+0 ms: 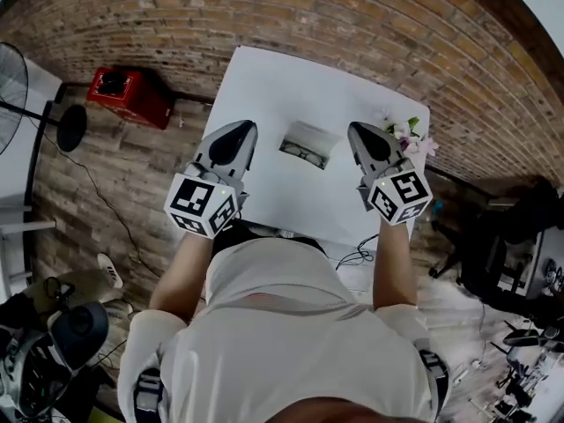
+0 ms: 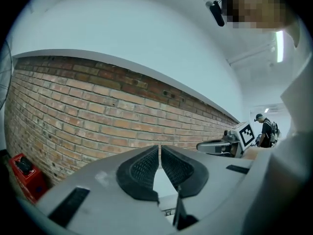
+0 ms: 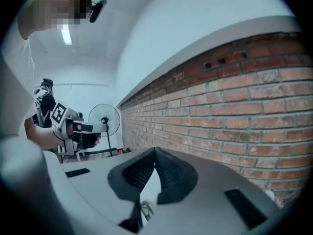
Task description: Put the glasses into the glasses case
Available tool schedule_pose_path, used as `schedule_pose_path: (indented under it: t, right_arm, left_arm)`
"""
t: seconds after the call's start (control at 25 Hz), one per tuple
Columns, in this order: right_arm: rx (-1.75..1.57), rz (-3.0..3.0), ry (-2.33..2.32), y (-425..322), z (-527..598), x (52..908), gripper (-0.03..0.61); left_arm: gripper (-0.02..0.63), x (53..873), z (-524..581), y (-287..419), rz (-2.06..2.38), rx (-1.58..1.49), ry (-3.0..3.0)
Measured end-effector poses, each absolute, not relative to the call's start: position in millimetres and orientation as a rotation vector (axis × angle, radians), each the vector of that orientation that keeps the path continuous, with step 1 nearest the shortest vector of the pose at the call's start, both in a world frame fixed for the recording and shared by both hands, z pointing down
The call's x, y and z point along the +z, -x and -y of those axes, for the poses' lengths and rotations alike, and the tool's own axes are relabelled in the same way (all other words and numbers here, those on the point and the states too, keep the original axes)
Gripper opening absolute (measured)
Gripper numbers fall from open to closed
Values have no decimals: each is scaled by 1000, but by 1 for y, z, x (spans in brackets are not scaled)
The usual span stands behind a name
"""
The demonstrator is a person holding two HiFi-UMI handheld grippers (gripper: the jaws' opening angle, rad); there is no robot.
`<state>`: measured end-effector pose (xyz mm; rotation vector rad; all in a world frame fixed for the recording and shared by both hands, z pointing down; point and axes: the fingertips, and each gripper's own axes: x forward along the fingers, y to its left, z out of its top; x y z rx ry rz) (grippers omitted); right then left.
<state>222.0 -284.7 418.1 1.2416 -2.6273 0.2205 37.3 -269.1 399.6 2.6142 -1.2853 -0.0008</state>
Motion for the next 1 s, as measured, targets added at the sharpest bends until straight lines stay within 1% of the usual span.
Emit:
schedule_pose_path:
  t: [0.16,0.32,0.56,1.0]
  right_arm:
    - [59,2661,-1408,-249,247,373,52]
    - [-74,2612,-1492,-263,221,353,52]
    - [-50,2610,-1532,-278,206,356,52]
    - [0,2638,-1503,-277,198,370,52]
  left_arm:
    - [28,379,252,-66,1242,-48,-2696]
    - [28,370,243,-80,1214,-68,-2738]
    - [28,370,236,-92,1189,-53,-2750]
    - [28,372,224,-95,1194,-11,-2755]
